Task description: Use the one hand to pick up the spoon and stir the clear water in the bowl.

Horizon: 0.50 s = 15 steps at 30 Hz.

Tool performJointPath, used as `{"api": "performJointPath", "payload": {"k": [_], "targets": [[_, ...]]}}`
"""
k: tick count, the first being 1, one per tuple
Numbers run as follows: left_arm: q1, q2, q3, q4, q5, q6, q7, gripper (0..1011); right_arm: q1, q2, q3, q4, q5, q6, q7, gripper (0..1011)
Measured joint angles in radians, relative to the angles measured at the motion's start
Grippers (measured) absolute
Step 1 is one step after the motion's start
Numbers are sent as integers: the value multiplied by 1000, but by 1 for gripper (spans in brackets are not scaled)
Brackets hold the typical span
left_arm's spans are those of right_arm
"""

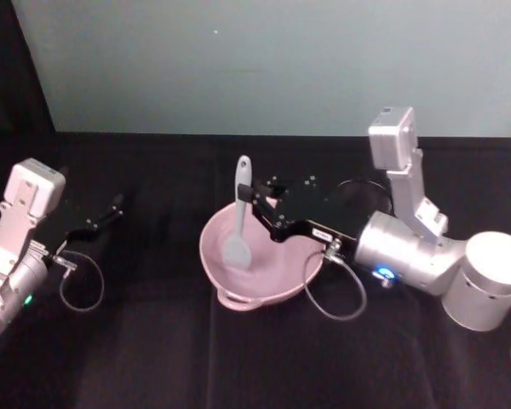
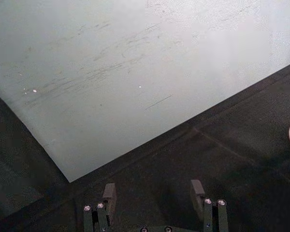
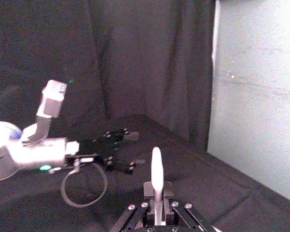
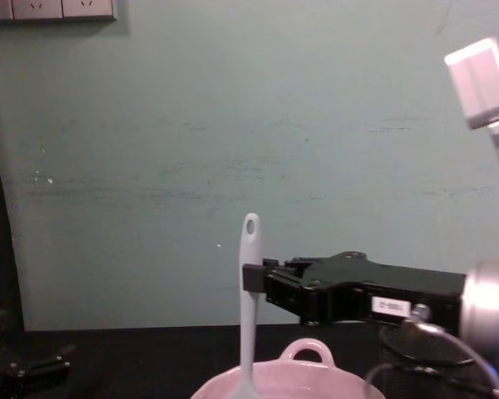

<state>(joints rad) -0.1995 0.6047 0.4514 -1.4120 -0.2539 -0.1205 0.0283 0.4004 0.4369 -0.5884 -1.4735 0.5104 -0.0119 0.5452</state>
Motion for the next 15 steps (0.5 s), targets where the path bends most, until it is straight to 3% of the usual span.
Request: {"api": "performJointPath", "payload": {"k": [7, 15], "targets": [[0, 0, 0, 0, 0, 0, 0, 1011, 36, -56, 4, 89, -67, -57, -39, 110], [0, 0, 0, 0, 0, 0, 0, 1011, 32, -35, 40, 100, -121, -79, -77, 110]]}}
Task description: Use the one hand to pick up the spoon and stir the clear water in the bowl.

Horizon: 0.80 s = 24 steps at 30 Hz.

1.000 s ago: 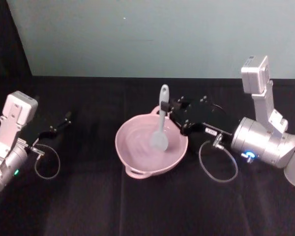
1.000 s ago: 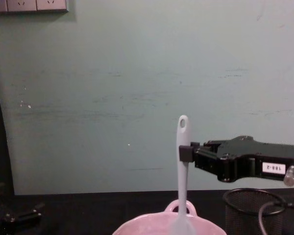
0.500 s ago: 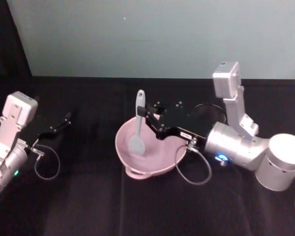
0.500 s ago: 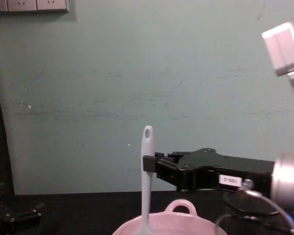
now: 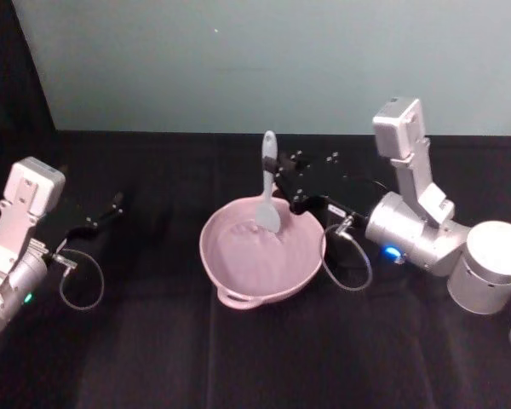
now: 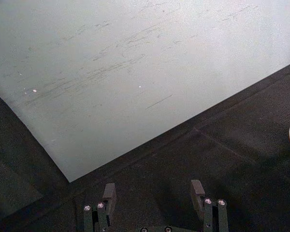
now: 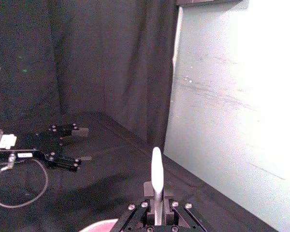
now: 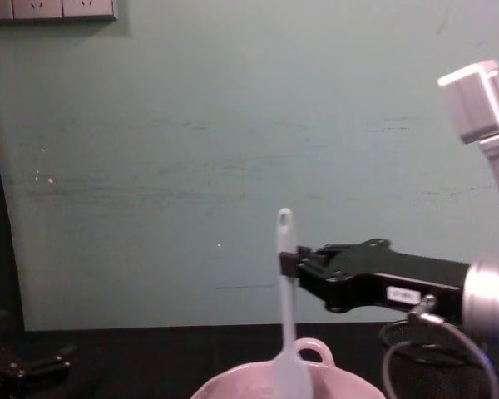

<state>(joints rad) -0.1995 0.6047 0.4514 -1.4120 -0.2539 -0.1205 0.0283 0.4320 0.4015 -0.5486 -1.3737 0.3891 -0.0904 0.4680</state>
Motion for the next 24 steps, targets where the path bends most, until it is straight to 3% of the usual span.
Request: {"api": "performJointPath", "payload": {"k": [7, 13, 18, 24], "targets": [[0, 0, 0, 0, 0, 0, 0, 1011, -64, 62, 49, -93, 22, 32, 22, 110], [0, 0, 0, 0, 0, 0, 0, 1011, -126, 90, 72, -175, 59, 66, 53, 110], [0, 0, 0, 0, 0, 0, 0, 1011, -153, 89, 67, -211, 80, 91, 71, 110], [0, 0, 0, 0, 0, 0, 0, 1011, -134, 39, 29, -184, 76, 100, 77, 110]]}}
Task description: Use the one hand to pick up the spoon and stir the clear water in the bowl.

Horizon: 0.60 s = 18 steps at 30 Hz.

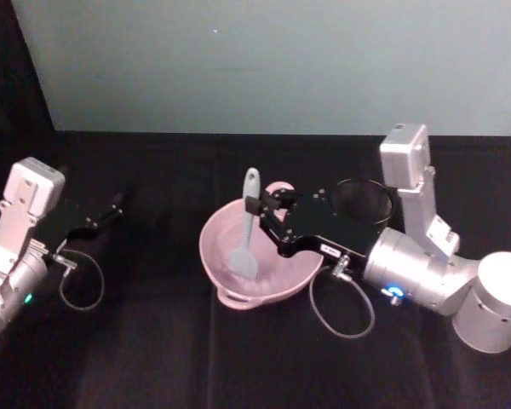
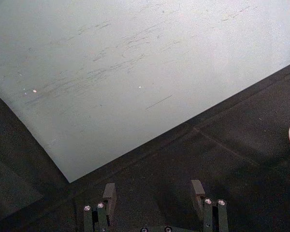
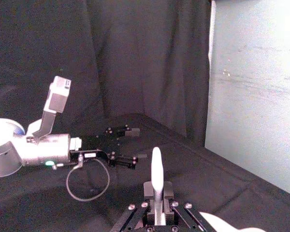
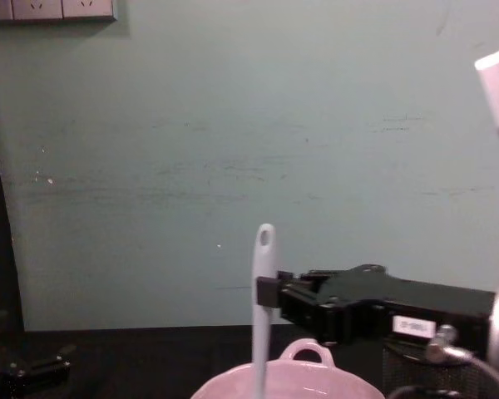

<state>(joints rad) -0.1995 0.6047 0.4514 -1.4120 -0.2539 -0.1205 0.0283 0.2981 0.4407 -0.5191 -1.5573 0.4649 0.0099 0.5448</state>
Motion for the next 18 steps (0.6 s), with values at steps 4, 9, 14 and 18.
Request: {"api": "performJointPath", "payload": {"k": [4, 9, 14, 18], "targets": [[0, 0, 0, 0, 0, 0, 0, 1011, 21, -30, -12, 38, -18, -19, -7, 110], [0, 0, 0, 0, 0, 0, 0, 1011, 57, -76, -14, 110, -59, -60, -37, 110], [0, 0, 0, 0, 0, 0, 0, 1011, 77, -95, 4, 157, -95, -84, -66, 110], [0, 0, 0, 0, 0, 0, 0, 1011, 86, -95, 24, 181, -111, -91, -79, 110]]}}
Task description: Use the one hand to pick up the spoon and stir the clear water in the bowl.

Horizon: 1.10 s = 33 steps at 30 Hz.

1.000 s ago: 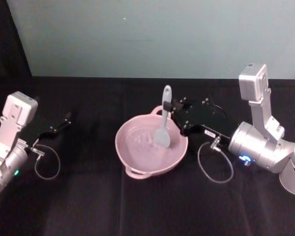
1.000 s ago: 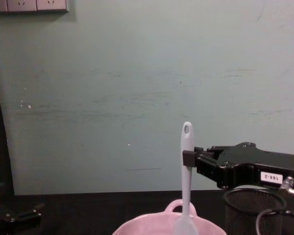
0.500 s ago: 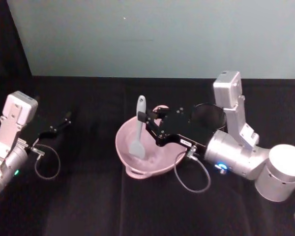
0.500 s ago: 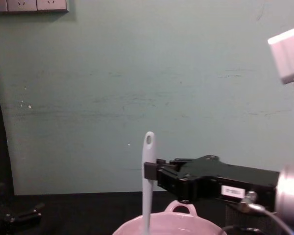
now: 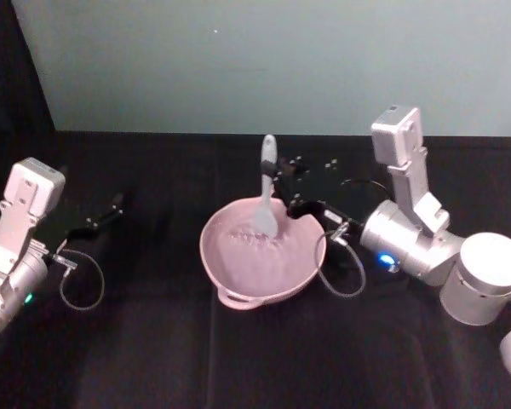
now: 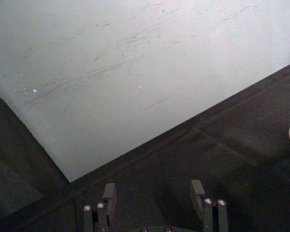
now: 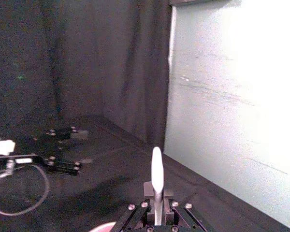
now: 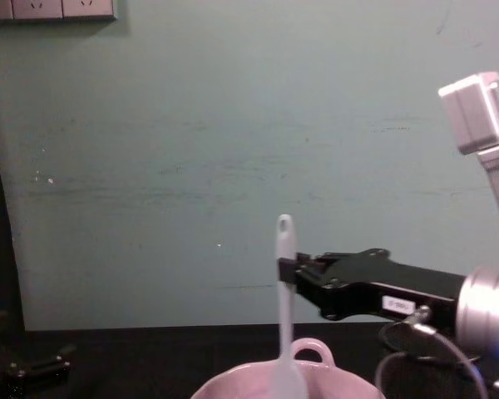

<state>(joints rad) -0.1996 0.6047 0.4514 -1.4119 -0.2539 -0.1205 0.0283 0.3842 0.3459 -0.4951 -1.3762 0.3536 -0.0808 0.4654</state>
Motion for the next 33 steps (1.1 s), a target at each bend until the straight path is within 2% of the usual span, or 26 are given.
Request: {"api": "performJointPath", "payload": {"k": [3, 8, 11, 17, 24, 27, 33], "targets": [[0, 0, 0, 0, 0, 0, 0, 1011, -2, 13, 18, 0, -7, 0, 0, 110], [0, 0, 0, 0, 0, 0, 0, 1011, -36, 54, 45, -52, -4, 17, 20, 110], [0, 0, 0, 0, 0, 0, 0, 1011, -74, 82, 62, -109, 18, 35, 39, 110], [0, 0, 0, 0, 0, 0, 0, 1011, -124, 105, 66, -178, 55, 59, 60, 110], [0, 0, 0, 0, 0, 0, 0, 1011, -133, 81, 28, -184, 70, 70, 68, 110], [0, 0, 0, 0, 0, 0, 0, 1011, -101, 48, 8, -139, 61, 60, 65, 110], [0, 0, 0, 0, 0, 0, 0, 1011, -52, 6, -3, -67, 42, 29, 54, 110]]}}
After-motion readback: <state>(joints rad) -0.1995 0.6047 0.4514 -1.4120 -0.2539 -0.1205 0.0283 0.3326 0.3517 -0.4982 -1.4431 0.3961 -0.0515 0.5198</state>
